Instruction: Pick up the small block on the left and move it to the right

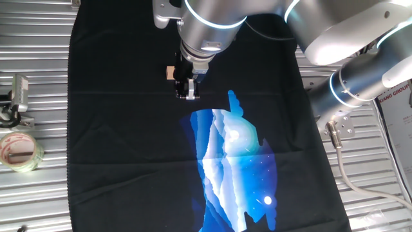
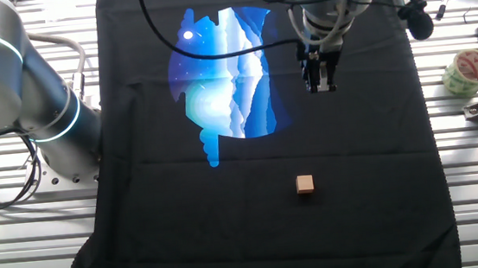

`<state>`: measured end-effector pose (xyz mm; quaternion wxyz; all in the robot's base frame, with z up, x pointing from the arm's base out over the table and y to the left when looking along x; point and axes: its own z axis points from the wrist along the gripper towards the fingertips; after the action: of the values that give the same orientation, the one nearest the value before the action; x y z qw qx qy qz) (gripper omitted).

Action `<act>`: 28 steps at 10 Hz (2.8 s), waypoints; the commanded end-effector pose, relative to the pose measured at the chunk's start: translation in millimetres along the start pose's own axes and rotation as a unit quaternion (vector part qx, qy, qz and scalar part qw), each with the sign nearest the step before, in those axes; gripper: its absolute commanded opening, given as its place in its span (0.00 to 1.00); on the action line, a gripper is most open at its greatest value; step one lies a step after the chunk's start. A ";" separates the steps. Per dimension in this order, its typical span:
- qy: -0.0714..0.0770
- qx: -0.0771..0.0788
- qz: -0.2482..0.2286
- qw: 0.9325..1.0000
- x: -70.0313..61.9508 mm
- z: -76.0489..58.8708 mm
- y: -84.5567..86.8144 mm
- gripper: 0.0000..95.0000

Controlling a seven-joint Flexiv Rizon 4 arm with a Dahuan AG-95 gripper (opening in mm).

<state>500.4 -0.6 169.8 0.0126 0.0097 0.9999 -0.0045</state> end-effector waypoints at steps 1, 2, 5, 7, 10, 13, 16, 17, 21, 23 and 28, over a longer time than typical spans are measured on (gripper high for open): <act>-0.001 -0.003 0.000 1.000 0.4 -0.2 0.5 0.00; 0.000 -0.002 0.001 1.000 0.4 -0.2 0.5 0.00; -0.001 -0.001 0.001 1.000 0.4 -0.2 0.5 0.00; -0.001 -0.002 0.002 1.000 0.4 0.7 0.4 0.00; -0.005 -0.001 0.003 1.000 2.9 18.9 -2.1 0.00; -0.006 0.001 0.004 1.000 3.8 29.6 -3.0 0.00; -0.011 -0.002 0.004 1.000 5.5 39.0 -5.1 0.00; -0.010 -0.005 0.007 1.000 6.3 42.3 -6.3 0.00; -0.014 -0.015 0.018 1.000 9.2 54.4 -10.0 0.00; -0.015 -0.023 0.009 1.000 12.9 55.0 -19.9 0.00; -0.022 -0.019 0.007 1.000 17.8 61.2 -28.6 0.00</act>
<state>484.4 -29.3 106.5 0.0350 0.0175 0.9991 0.0143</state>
